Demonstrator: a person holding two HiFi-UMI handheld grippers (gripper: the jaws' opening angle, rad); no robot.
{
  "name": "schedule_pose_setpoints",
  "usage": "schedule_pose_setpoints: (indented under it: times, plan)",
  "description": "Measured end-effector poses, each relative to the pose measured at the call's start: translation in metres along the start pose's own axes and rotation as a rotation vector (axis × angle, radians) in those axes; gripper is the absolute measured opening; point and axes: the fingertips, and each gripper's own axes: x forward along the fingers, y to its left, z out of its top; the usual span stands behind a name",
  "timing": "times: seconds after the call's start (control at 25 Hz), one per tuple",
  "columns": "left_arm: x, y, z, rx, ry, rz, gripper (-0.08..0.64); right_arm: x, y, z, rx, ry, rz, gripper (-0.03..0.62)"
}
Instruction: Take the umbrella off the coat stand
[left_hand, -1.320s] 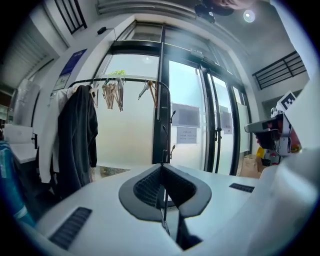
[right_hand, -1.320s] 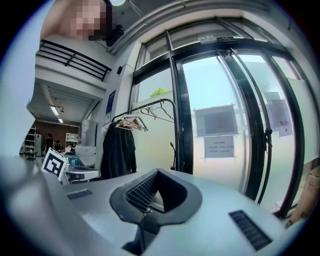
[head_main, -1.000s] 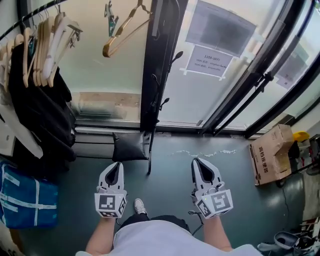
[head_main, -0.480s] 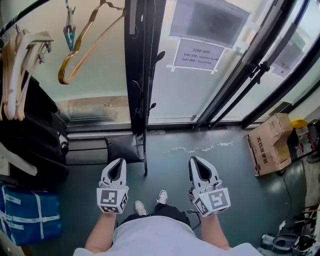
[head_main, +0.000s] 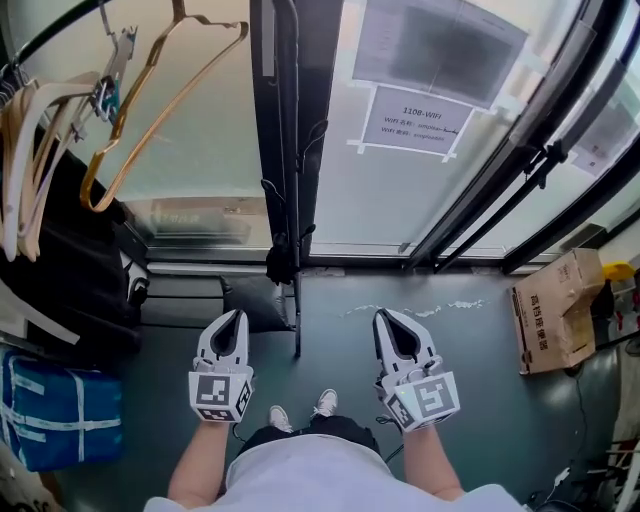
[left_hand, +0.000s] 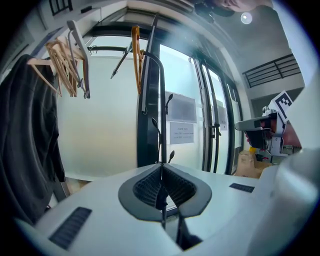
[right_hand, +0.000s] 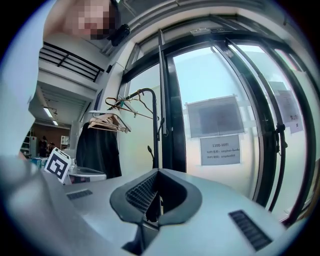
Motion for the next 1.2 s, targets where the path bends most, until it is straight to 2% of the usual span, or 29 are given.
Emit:
schedule_pose_setpoints:
  times: [0.2,0.4,0.56,0.76,1.0,1.2]
  plan:
    - [0.019,0.004,-0.006,-0.012,0.002,0.019,0.031,0.017,0.005,-0.011,-0.023,0.010,0.057,0.017]
    - [0.036,0.001,-0.014,-0.014,-0.031,-0.011,0.031,0.029,0.014,-0.022,-0.051,-0.017,0.093,0.017]
    - [0.055,0.006,-0.032,0.024,-0.068,-0.025,0.031,0.041,0.023,-0.044,-0.083,-0.043,0.122,0.017]
    - [0.066,0.014,-0.060,0.024,-0.094,-0.005,0.031,0.047,0.031,-0.074,-0.096,-0.050,0.137,0.017]
    - [0.083,0.024,-0.093,0.022,-0.066,-0.008,0.036,0.066,0.039,-0.095,-0.117,-0.062,0.166,0.017]
    - [0.105,0.027,-0.120,0.036,-0.025,-0.027,0.109,0.081,0.044,-0.104,-0.135,-0.084,0.201,0.017]
